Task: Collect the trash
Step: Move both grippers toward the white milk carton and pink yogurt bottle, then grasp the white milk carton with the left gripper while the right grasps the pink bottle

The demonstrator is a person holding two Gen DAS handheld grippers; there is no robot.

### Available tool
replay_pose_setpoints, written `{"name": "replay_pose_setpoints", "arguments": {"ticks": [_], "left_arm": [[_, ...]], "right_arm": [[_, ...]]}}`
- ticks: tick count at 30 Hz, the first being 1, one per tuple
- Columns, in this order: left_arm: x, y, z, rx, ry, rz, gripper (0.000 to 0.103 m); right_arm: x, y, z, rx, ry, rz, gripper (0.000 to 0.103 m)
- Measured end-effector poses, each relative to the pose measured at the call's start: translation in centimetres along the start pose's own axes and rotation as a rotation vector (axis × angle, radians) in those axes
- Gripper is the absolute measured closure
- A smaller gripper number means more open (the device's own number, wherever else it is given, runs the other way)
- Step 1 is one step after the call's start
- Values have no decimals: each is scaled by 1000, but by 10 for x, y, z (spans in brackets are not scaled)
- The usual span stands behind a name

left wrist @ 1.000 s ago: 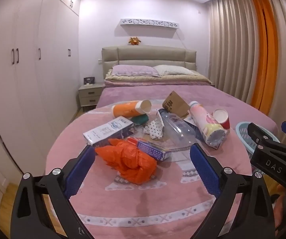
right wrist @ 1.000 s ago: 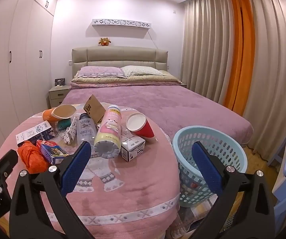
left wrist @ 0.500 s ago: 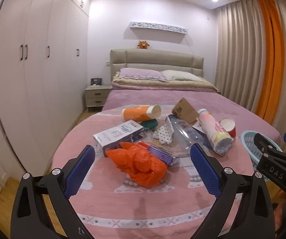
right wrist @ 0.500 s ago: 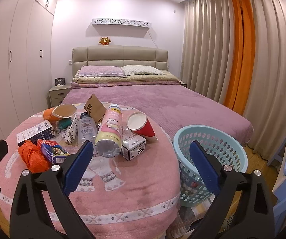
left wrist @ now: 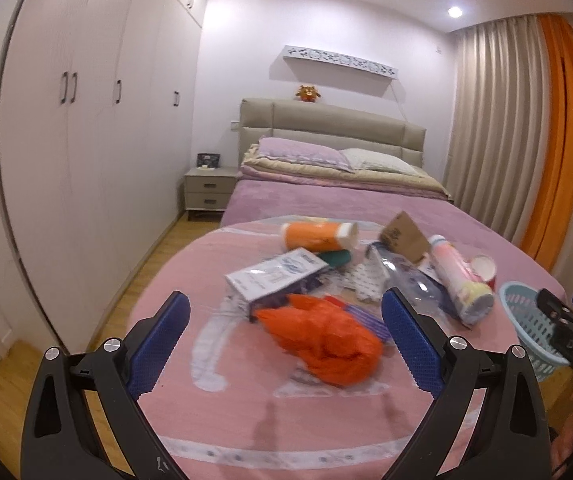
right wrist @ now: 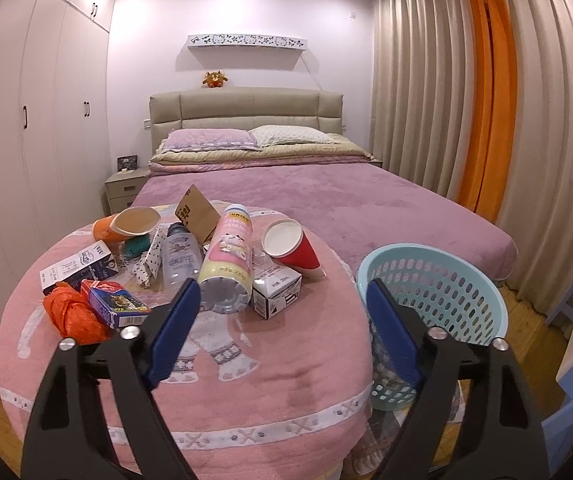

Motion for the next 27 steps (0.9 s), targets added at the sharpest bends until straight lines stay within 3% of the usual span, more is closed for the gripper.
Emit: {"name": "replay_pose_setpoints", "arguments": {"ticks": [4,7,15,21,27], "left_arm": [[-30,24,12,-43,2,16,9],[-42,44,22,-71,38,11,9],[-51,124,43,-207,120,-104,10],[-31,177,34,-340,183,-219,11],[-16,207,23,-423,238,-237,11]], "right_arm": [[-2,8,1,-15,-10,17,46],[1,16,2,-27,5,15,46],[8,42,21,-64,43,36,46],[-16,76,31,-146,17,116,45],[-30,115,35,-241,33,158,38]]}}
Point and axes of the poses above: each gripper's, at about its wrist camera, not at the fingertips, and y roughly the way its jaws point, x to its right, z to its top, the point moved 4 cm from there along y, roughly the way its jaws point, and after that the axes turned 3 degrees about -z, right-handed, at the moved point
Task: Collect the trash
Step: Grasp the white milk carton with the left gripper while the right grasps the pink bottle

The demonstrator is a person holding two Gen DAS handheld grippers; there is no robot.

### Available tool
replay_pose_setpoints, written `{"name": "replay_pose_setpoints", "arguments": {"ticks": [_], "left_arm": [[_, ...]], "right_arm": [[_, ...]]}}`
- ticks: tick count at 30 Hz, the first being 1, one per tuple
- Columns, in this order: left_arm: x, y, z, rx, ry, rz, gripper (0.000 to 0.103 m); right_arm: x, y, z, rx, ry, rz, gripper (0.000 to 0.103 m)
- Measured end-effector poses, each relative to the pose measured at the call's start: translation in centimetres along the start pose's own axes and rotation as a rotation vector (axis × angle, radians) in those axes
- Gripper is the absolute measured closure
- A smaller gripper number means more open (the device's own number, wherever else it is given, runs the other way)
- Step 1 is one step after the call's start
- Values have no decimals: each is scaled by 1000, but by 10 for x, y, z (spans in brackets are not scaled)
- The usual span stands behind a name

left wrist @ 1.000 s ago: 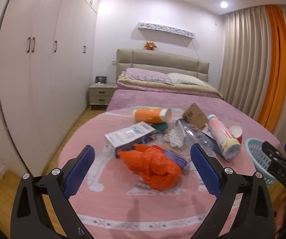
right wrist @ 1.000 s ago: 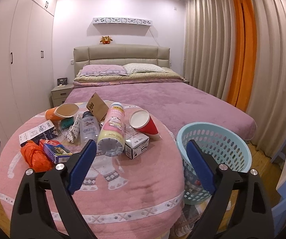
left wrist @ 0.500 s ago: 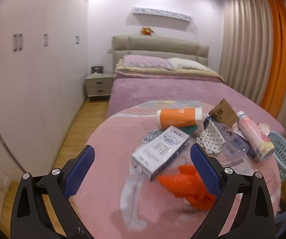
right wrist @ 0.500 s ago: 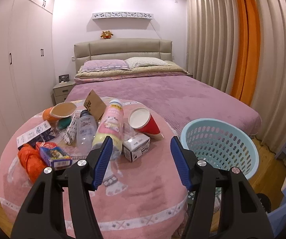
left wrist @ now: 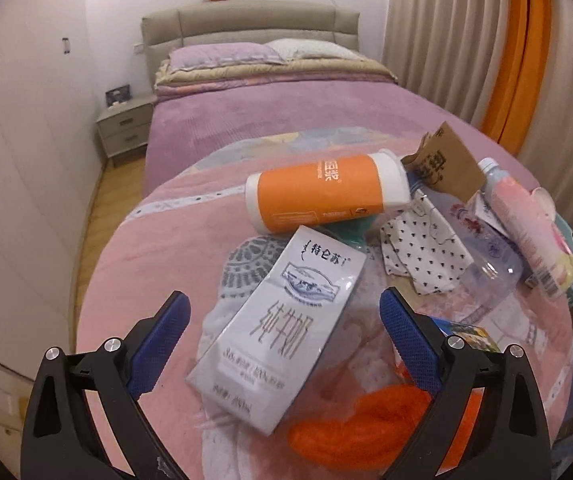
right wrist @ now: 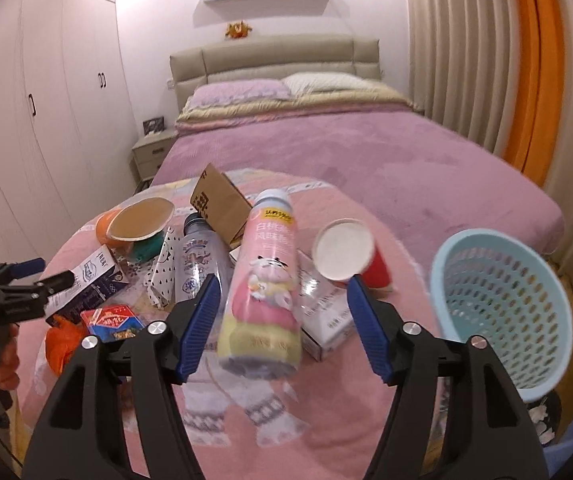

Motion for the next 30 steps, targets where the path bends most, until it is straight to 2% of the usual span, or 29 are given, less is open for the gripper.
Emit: {"name": "replay_pose_setpoints", "arguments": {"ticks": [7,9,15,18,21,26,30], "left_arm": [[-7,25,-5,-91,-15,18,11],[-9,32,-7,-126,-15,23,11],[-11,46,-5,-169,-48,15,34],[-10,41,-5,-146,-56,20,47],[-11,26,-3,-92,-97,-1,51],[-7,-9,2,10,-109,-1,51],[8,-41,8,85,-103,-14,51]], "right_arm": [[-7,30,1,-90,5,34,33],[-9,36,1,-106,-3,18,33],[-7,53,4,-145,6,-28,33],[-7,59,6,-171,12,-13,35],[-8,59,7,-182,5,10,56],[-2,42,8,-140,17,20,57],[7,12,13,-77,40,52,57]]}}
Point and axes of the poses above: each gripper's, at about its wrist camera, not at the fingertips, and y roughly the way its jaws point, x to its right, z to its top, the point moved 4 cm from there along y, roughly the way its jaws point, and after that the axes turned 3 degrees about -z, right-handed, at the moved point
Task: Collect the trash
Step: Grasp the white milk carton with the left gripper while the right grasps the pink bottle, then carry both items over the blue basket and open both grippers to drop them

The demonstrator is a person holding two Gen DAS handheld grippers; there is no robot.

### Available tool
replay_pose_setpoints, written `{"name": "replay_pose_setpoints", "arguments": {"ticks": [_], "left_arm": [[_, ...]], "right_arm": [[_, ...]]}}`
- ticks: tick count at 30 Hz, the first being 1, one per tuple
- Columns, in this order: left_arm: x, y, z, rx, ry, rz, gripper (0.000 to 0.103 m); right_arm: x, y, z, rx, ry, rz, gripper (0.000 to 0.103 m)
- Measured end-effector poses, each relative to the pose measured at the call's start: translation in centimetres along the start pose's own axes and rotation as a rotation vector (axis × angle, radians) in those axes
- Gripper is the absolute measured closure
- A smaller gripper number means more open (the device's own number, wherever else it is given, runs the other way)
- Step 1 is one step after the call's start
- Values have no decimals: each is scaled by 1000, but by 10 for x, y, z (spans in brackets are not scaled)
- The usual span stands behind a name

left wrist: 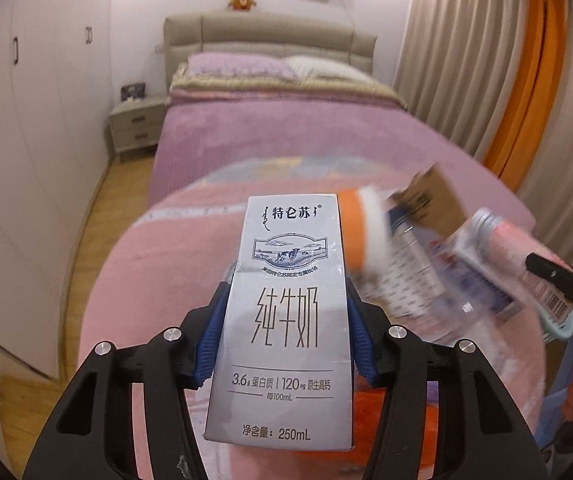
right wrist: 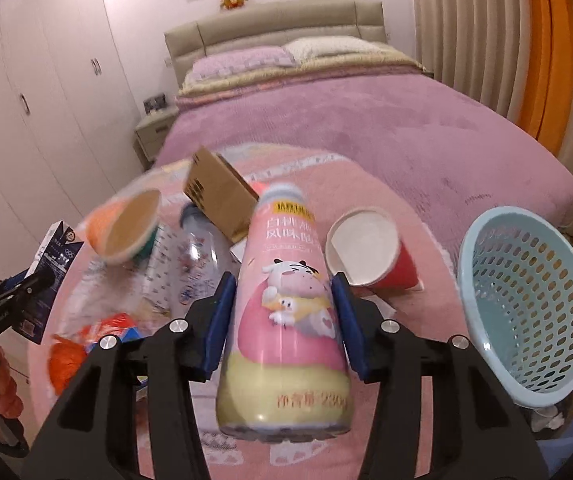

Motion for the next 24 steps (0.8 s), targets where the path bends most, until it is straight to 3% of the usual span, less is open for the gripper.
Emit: {"name": "replay_pose_setpoints", "arguments": {"ticks": [8,14,19,24], "left_arm": [[89,-52,27,140,88,-139,51],[180,-51,49,177,168,-268,51],[256,-14,52,117,197,-368,51],[327,49,32,4,224,-423,51]], "right_arm": [[32,-60,3,93,56,31,57],[94,-100,10,175,128,-44,57],[165,-102,8,169,233,-132,57],[228,-73,-11,88,327,-222,57]]}}
Point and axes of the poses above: each gripper's, at about its wrist camera, not at the fingertips, and y roughly the way its jaws point, x to its right, z to its top, the point moved 4 cm from there along y, roughly the way its jaws point, and after that the axes turned 3 degrees about -z, right-handed, at the moved point
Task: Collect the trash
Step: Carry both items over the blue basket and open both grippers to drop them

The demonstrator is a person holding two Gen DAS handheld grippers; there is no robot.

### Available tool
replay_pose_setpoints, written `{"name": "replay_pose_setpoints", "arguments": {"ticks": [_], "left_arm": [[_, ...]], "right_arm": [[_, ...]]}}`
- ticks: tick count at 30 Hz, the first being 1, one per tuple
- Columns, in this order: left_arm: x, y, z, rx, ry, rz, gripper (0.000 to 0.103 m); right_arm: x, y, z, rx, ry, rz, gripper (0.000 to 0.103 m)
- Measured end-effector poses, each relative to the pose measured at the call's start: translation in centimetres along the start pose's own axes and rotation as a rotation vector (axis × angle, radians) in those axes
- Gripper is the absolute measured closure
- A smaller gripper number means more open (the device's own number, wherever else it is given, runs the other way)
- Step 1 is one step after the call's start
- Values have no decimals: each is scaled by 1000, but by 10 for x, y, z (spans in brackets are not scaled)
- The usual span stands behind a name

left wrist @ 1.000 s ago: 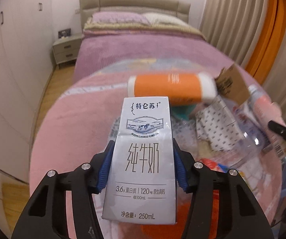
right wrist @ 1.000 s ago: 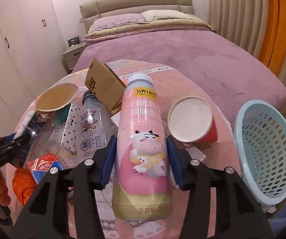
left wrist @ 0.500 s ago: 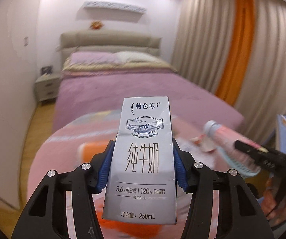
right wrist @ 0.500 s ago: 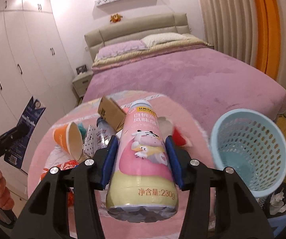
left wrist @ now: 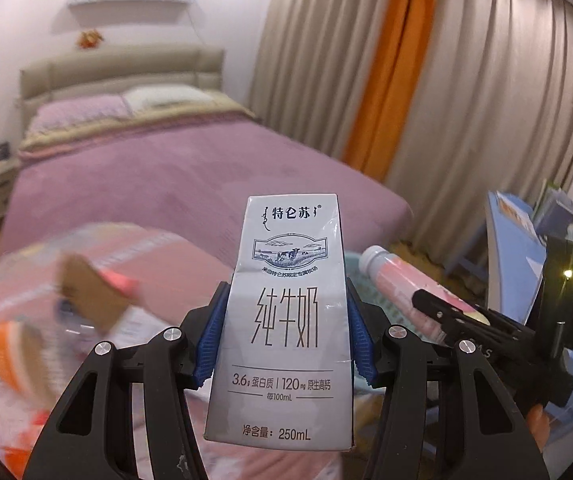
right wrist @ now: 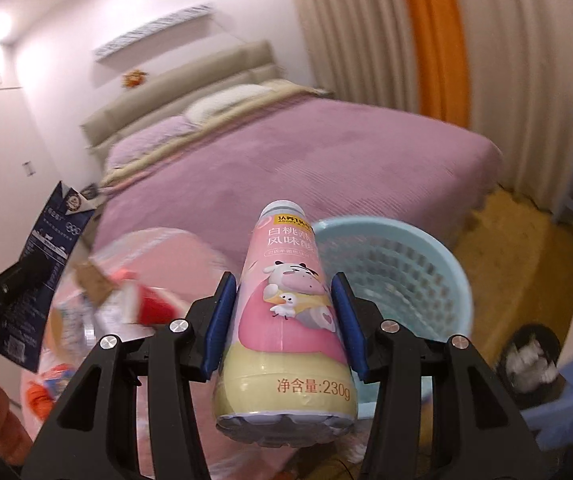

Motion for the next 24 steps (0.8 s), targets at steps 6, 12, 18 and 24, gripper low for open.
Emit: {"name": "replay_pose_setpoints", "arguments": {"ticks": [6,12,18,24], "left_arm": [[21,92,-30,-155,-35,-49,51],[42,133,-51,-236,-11,-50,50],[49,132,-54,-240,21,-53,39],[50,108,-51,-198,37,-62,30]], "right_arm": [[41,46,-15,-93,44,-63,57],[58,75,-29,-158,68,-104,57],[67,83,-30,-161,68,-111,56],[70,72,-27,-140,78,-88,55]]}}
Point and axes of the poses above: each gripper's, at about its wrist camera, not at the fingertips, and y roughly the way its jaws point, x to its right, z to its top, the point moved 4 cm from there along y, roughly the way its jaws point, and after that the axes turned 3 degrees about -z, right-handed, at the moved point
